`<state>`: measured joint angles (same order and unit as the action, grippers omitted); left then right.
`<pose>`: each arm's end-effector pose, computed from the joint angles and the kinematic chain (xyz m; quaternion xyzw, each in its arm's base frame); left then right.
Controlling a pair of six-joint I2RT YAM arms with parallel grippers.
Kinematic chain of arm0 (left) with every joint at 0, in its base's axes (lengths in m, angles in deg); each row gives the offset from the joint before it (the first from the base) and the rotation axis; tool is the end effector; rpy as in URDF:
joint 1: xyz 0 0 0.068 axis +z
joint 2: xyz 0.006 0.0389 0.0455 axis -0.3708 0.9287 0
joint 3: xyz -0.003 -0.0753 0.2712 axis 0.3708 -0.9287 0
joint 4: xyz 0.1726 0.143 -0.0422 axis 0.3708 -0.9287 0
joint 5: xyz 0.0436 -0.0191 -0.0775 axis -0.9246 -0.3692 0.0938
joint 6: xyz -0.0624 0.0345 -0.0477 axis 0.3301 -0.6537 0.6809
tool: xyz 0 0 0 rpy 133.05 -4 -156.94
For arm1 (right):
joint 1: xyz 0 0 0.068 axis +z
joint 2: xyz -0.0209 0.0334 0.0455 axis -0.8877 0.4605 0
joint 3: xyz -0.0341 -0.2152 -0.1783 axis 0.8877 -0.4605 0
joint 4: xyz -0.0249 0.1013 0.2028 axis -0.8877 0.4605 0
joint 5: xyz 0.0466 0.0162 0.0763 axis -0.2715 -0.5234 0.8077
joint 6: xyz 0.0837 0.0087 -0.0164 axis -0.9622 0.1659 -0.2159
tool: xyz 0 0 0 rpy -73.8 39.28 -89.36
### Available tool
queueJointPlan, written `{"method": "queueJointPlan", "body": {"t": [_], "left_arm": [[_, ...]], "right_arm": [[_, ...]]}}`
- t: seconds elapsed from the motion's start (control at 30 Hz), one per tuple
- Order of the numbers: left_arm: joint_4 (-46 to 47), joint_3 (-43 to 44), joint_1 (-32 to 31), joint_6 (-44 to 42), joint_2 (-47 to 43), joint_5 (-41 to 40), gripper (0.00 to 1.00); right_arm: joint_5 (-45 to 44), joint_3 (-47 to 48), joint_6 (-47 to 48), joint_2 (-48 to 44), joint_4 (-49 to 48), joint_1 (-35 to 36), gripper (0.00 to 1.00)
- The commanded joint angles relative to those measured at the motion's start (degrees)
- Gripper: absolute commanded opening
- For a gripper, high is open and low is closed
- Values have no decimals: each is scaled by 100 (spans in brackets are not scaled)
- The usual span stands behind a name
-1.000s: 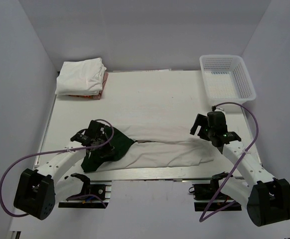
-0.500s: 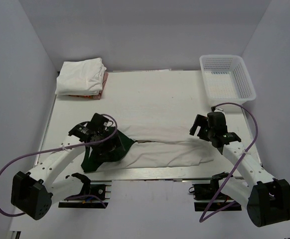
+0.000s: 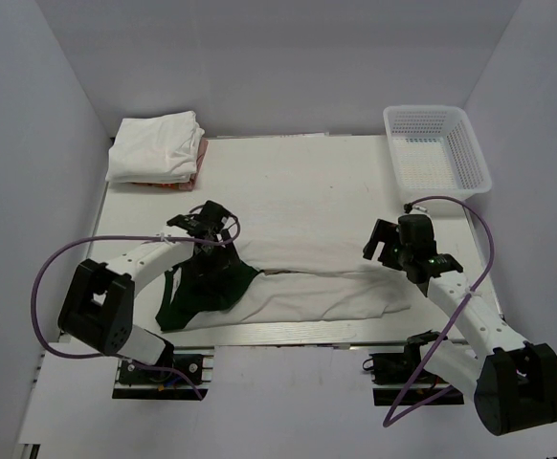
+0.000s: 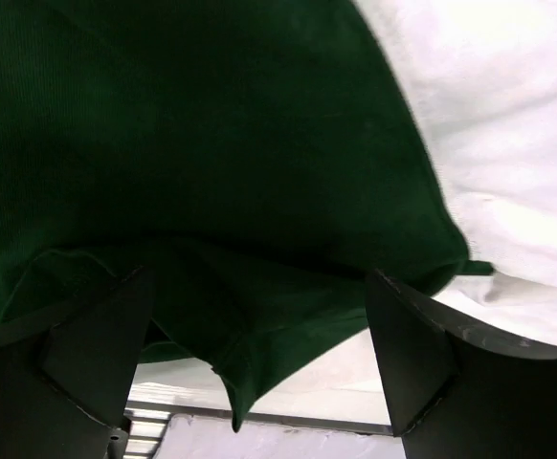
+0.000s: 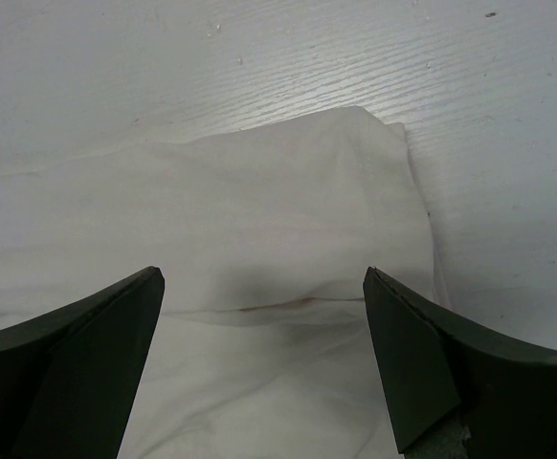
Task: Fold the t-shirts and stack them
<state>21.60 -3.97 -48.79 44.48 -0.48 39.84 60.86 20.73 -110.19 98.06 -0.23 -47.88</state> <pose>0.2093 -0.0964 0.1839 -0.1734 0.9767 -0.0174 0.1250 0.1959 0.0410 0.2135 0.1203 0.9002 0.0885 0.4090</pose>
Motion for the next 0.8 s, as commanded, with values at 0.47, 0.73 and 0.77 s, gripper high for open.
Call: {"method": "queueJointPlan", "body": {"t": [0.47, 0.73, 0.77], "left_arm": [[-836, -1535, -294, 258, -1573, 1980, 100], [-1478, -984, -409, 338, -2375, 2152, 100], [-1556, -851, -409, 268, -2305, 1890, 100]], "right_arm": [[265, -219, 189, 205, -328, -11, 90], [256, -245, 189, 302, -381, -11, 90], [248, -245, 172, 328, -381, -20, 90]]}}
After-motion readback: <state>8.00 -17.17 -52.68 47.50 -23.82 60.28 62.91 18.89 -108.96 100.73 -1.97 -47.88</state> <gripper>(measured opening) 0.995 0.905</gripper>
